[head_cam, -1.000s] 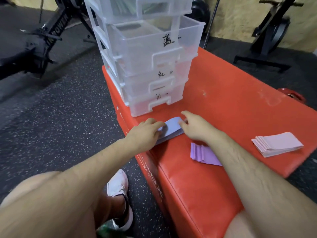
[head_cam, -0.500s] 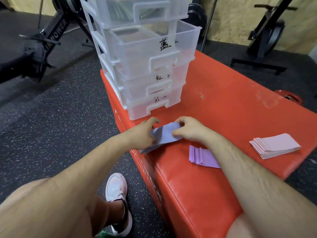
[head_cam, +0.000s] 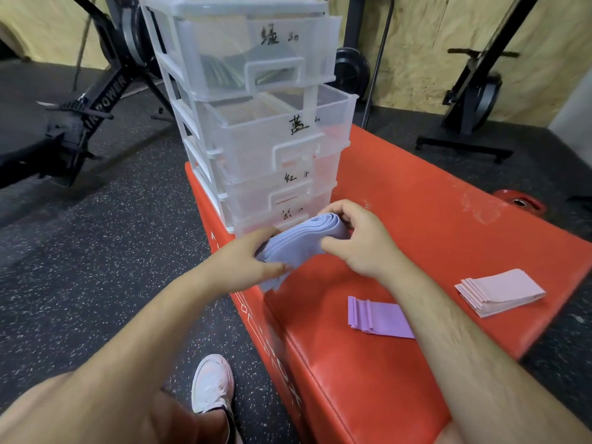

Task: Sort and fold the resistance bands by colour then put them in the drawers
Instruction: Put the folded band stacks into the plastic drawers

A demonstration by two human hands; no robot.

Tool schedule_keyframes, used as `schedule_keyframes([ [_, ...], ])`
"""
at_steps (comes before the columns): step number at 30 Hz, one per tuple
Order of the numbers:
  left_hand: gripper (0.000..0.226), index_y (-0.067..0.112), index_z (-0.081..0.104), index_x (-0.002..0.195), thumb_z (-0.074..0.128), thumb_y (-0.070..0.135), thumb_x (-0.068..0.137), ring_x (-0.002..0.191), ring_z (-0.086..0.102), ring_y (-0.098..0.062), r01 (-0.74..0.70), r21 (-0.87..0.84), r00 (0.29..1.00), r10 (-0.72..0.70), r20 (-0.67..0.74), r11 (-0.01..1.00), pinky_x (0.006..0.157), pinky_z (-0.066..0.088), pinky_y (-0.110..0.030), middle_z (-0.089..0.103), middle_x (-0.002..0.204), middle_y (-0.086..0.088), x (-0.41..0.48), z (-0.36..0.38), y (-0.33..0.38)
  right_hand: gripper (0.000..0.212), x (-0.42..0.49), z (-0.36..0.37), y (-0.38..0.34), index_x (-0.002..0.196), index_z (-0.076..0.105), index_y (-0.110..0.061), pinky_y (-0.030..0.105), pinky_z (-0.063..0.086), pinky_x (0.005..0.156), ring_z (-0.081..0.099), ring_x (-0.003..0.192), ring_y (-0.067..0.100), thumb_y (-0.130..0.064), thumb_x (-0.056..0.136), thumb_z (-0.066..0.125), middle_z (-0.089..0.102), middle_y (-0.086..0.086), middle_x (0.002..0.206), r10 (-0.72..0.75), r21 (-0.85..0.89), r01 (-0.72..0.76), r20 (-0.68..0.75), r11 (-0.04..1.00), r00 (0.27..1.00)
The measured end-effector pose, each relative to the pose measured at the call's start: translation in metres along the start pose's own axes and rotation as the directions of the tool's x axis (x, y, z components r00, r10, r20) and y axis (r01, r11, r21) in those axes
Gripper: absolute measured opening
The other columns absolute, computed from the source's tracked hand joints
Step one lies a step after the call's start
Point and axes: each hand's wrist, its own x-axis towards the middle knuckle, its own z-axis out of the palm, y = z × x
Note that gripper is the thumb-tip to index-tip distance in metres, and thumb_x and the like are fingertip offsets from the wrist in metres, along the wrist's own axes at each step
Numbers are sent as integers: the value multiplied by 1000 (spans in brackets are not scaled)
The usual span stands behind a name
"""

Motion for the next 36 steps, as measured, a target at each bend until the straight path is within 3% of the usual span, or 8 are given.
schedule_keyframes([
  [4,34,32,64,105,81,21,79,80,66,-3,-44,-82,987,30,-159,996,74,52,-21,71,95,15,-21,-22,16,44,-3,-16,-14,109,65,-16,13,48,81,64,87,-1,11,75,68,71,-10,99,-43,81,50,-83,995,996],
  [10,53,40,59,117,79,10,78,83,67,-11,-177,-81,948,148,-281,981,76,56,-29,66,98,12,-53,-49,63,57,-9,-26,-39,116,69,-34,13,43,96,64,108,3,5,75,75,70,-16,113,-238,25,243,-138,970,962],
  [14,49,46,56,115,78,18,80,76,63,-4,-280,162,895,319,-313,946,68,51,-23,64,100,24,-51,-91,110,52,16,-41,-87,106,65,-47,12,42,90,63,102,5,-8,72,72,68,-9,108,-364,-100,350,-283,931,888],
  [18,45,46,52,114,74,23,82,69,65,-21,-224,379,860,365,-356,898,60,55,-40,68,93,5,-19,-140,152,41,69,-65,-136,104,68,-32,19,47,80,63,88,2,-6,72,68,70,-13,101,-361,-108,345,-264,932,894],
  [21,53,51,46,119,71,21,83,67,64,-27,-172,453,867,353,-352,875,61,55,-43,65,100,-1,15,-162,164,35,113,-76,-154,97,68,-33,25,51,73,63,78,7,-9,71,68,71,-11,91,-308,-153,279,-226,948,924],
  [24,65,50,43,127,71,14,81,65,60,-17,-136,500,907,311,-285,855,58,53,-34,61,105,4,45,-168,161,29,149,-70,-149,90,65,-39,38,54,86,64,85,19,-22,66,65,71,-13,86,-209,-241,161,-188,957,960],
  [28,60,47,47,125,67,14,79,53,51,-11,-70,583,953,227,-201,809,46,39,-23,67,86,-2,70,-166,151,26,174,-59,-133,86,66,-39,41,50,96,63,93,20,-24,64,65,69,-17,84,-62,-289,19,-138,957,989],
  [36,42,39,57,117,70,21,81,72,57,-19,-83,601,965,216,-151,795,69,52,-35,62,99,-2,92,-159,137,26,186,-59,-123,73,71,-35,43,47,102,63,100,17,-13,59,72,68,-16,84,98,-266,-123,-103,956,990],
])
